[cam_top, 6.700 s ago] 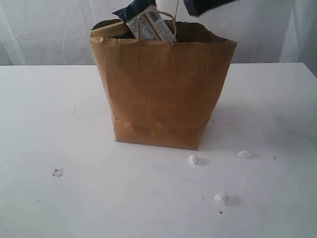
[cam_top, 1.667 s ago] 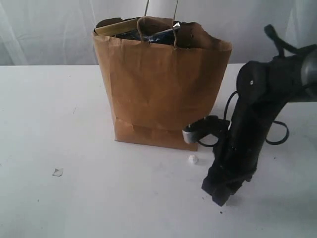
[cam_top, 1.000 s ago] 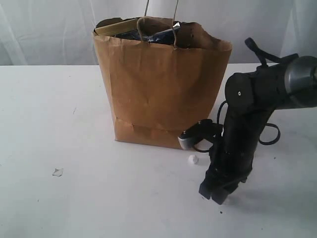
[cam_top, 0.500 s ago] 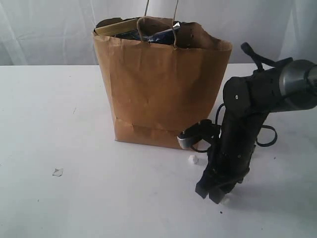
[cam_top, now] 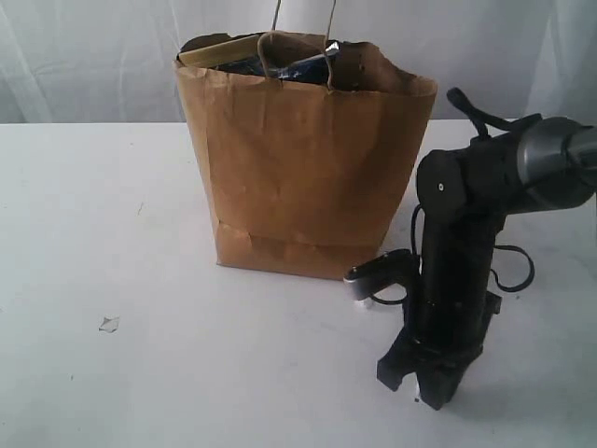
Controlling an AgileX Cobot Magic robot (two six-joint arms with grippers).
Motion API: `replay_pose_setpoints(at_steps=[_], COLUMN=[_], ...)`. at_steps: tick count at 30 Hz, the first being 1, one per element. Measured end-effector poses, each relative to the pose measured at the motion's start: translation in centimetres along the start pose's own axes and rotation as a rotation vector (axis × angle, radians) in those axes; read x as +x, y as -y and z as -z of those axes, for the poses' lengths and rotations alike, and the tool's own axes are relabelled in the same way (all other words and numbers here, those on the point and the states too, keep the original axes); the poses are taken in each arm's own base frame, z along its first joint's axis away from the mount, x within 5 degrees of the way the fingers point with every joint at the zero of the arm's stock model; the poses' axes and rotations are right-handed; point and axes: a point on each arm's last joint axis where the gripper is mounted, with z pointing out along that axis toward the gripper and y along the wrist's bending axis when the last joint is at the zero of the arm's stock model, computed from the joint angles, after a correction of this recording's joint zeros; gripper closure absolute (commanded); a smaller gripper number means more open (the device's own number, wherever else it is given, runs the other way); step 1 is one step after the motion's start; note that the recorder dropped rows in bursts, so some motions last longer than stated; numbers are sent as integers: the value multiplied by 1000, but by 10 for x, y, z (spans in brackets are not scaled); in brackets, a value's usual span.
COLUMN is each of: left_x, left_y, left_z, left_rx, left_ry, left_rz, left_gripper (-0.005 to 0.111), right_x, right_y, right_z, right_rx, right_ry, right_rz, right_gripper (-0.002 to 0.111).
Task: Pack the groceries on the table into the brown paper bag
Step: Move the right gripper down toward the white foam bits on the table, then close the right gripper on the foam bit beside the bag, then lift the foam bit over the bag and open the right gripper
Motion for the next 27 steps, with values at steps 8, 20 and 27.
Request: replay_pose_setpoints(at_steps=[8,20,27], left_x=[0,0,0], left_y=[0,0,0], left_z=[0,0,0], left_rx=[0,0,0], left_ry=[0,0,0], left_rz=[0,0,0], left_gripper=[107,107,107], right_x=[-1,34,57], right_y=[-7,-42,-67], right_z=[48,153,235], right_rx=[36,12,71], right_ry=[140,461,963], right_rz=[20,117,199], right_gripper=[108,108,108])
